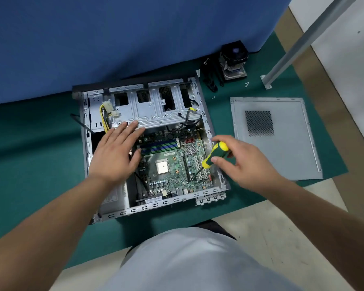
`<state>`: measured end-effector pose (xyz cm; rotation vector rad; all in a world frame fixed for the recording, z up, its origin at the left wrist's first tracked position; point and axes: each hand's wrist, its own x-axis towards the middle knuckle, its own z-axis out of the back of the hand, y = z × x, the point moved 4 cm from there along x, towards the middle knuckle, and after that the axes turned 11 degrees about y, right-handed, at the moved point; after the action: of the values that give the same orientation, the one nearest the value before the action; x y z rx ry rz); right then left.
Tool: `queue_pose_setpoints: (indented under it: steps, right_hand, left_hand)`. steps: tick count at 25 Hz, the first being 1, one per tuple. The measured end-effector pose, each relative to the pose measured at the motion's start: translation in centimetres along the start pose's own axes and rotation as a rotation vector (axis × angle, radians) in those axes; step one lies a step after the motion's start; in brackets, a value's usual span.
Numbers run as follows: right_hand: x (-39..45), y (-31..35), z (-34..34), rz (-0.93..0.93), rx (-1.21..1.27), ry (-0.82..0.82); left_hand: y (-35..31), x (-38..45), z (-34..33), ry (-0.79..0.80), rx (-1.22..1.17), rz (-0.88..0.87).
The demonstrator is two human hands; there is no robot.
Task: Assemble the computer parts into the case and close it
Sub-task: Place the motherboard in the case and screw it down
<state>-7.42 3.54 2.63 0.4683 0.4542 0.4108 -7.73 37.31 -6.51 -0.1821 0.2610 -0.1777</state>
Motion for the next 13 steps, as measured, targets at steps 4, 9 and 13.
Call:
queue_pose_setpoints:
  steps: [4,9,13]
  right_hand:
    - [-0.8,-0.6,-2.4,0.050,-0.096,0.008]
    - [-1.3,-1.0,-4.3,0.064,-0.092,0.010]
    - [-1.5,-1.1,-4.9,0.052,-0.089,0.012]
  left_hand:
    - [0.0,0.0,-0.3,-0.028,-0.010,0.013]
    - [0.1,0.1,-0.1,-0.029,-0.035,0.011]
    - [-0.1,0.1,0.1,-0.040,-0.043,0.011]
